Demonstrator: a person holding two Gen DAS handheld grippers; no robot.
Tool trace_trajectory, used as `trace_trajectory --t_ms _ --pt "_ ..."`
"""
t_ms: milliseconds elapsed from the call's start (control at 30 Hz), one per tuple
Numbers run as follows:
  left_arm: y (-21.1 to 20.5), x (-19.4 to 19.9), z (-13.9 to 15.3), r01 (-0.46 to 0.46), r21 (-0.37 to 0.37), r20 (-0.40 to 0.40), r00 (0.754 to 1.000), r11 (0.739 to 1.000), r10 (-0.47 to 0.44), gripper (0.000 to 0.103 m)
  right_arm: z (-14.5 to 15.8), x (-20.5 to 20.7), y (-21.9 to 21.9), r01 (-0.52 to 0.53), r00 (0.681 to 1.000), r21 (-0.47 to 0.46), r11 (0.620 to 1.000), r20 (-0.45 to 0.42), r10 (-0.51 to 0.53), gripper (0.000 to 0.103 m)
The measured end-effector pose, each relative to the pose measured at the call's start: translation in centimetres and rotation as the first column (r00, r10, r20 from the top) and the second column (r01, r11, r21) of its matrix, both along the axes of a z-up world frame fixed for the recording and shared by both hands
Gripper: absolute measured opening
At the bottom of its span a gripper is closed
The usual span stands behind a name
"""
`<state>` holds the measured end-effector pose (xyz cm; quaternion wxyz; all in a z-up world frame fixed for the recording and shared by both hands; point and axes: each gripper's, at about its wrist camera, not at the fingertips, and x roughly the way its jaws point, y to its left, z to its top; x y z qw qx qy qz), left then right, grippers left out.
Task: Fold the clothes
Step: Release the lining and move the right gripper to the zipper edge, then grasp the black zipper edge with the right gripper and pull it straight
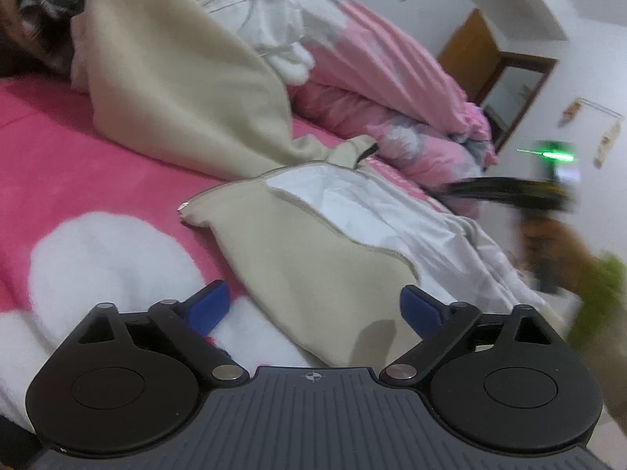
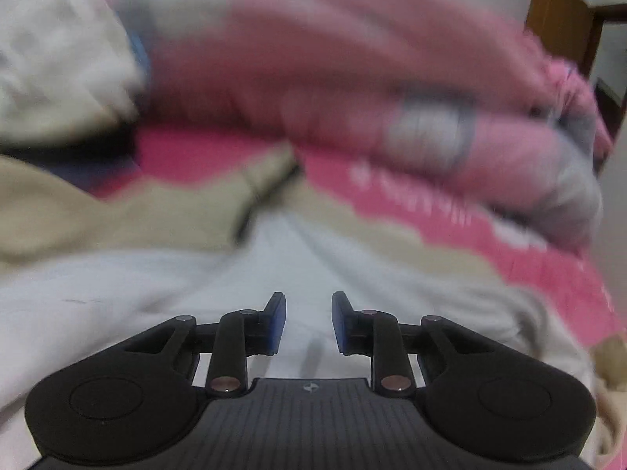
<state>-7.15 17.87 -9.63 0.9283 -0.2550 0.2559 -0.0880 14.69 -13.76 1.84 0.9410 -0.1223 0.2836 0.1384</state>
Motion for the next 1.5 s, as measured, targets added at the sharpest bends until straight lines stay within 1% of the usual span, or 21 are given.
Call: trace_trajectory --t_ms 67,100,133,167,233,333,433,533,600,667,700,767,833,900,933,1000,1067,1133,1233,1367,1500 --pt "-0.3 0.6 0.2 -0.041 0.027 -0.035 0.999 0.999 0.042 0.074 3.3 -4.2 -2.6 -0.016 0.999 0.083 0.996 0.048 0.012 0.027" --pt "-0.3 0.9 0.3 -0.063 0.039 -0.048 0.997 0.997 0.064 0.066 4.8 -6.7 -4.0 -0.024 0.998 0.120 0.993 0.066 0.016 0.027" --pt "-0.4 1.2 0.4 -0.086 0.050 -0.059 0.994 0.995 0.089 0.053 6.4 -9.3 -5.3 -0.034 0.996 0.153 0.988 0.082 0.021 0.027" --pt "-0.5 1.3 0.4 -0.109 0.061 -0.068 0.991 0.992 0.113 0.046 7.7 -12.1 -6.9 -0.039 0.995 0.184 0.982 0.101 0.020 0.027" --pt "-0.2 1.6 0.5 -0.150 0.066 -0.083 0.984 0.986 0.156 0.013 9.7 -17.7 -10.1 -0.038 0.991 0.245 0.969 0.130 0.005 0.027" --pt "0.3 1.5 0.9 -0.200 0.049 -0.078 0.976 0.979 0.204 0.002 10.0 -24.3 -13.8 0.004 0.995 0.383 0.924 0.087 -0.041 0.028" --pt "-1.0 0.7 3.4 -0.194 0.112 0.051 0.981 0.975 0.189 0.001 8.9 -29.0 -16.0 0.051 0.998 0.512 0.858 0.004 -0.062 0.028" --pt "-4.5 0.0 6.0 -0.055 0.198 0.195 0.981 0.979 0.016 0.001 7.4 -31.9 -16.9 0.094 0.995 0.584 0.806 -0.045 -0.084 0.028" --pt "-7.4 -0.4 7.3 0.067 0.266 0.252 0.958 0.962 -0.136 0.001 6.5 -32.7 -17.1 0.103 0.995 0.619 0.779 -0.056 -0.087 0.028" --pt "-10.3 -0.8 8.5 0.180 0.340 0.295 0.911 0.923 -0.287 0.001 5.7 -32.7 -16.9 0.098 0.995 0.647 0.757 -0.059 -0.078 0.028" --pt "-11.7 -1.1 8.7 0.238 0.375 0.294 0.886 0.896 -0.359 0.001 5.4 -32.6 -16.7 0.092 0.996 0.659 0.746 -0.058 -0.071 0.028" --pt "-14.6 -1.7 7.2 0.373 0.435 0.208 0.844 0.819 -0.495 0.002 4.5 -32.2 -16.4 0.082 0.997 0.679 0.730 -0.060 -0.056 0.028" --pt "-16.8 -2.4 5.1 0.463 0.473 0.113 0.812 0.749 -0.573 0.011 3.5 -31.2 -16.2 0.080 0.996 0.690 0.719 -0.078 -0.036 0.028" --pt "-17.5 -3.3 3.2 0.500 0.488 0.050 0.803 0.715 -0.595 0.023 2.2 -30.0 -15.8 0.087 0.993 0.706 0.703 -0.115 -0.007 0.028" --pt "-17.6 -4.0 2.5 0.509 0.486 0.032 0.802 0.710 -0.597 0.029 1.5 -29.3 -15.6 0.093 0.990 0.710 0.698 -0.139 0.009 0.028" --pt "-16.3 -5.1 2.2 0.501 0.453 0.038 0.816 0.738 -0.577 0.039 0.1 -27.7 -15.0 0.109 0.981 0.711 0.695 -0.191 0.041 0.029" --pt "-14.4 -6.2 2.6 0.483 0.395 0.057 0.836 0.781 -0.546 0.046 -1.1 -26.1 -14.4 0.117 0.969 0.707 0.697 -0.234 0.075 0.030" --pt "-12.5 -6.8 3.1 0.453 0.334 0.071 0.862 0.826 -0.501 0.054 -2.0 -24.6 -13.7 0.122 0.956 0.700 0.704 -0.272 0.105 0.037" --pt "-10.2 -7.1 3.6 0.393 0.268 0.074 0.902 0.880 -0.425 0.059 -3.5 -22.1 -12.6 0.150 0.929 0.665 0.732 -0.348 0.126 0.038" --pt "-8.4 -6.9 3.1 0.323 0.280 0.050 0.935 0.904 -0.350 0.061 -5.8 -19.1 -11.4 0.219 0.871 0.603 0.767 -0.475 0.124 0.038" --pt "-8.2 -6.9 2.1 0.319 0.285 0.028 0.940 0.904 -0.340 0.062 -7.2 -17.8 -10.3 0.240 0.830 0.607 0.758 -0.533 0.164 0.038"
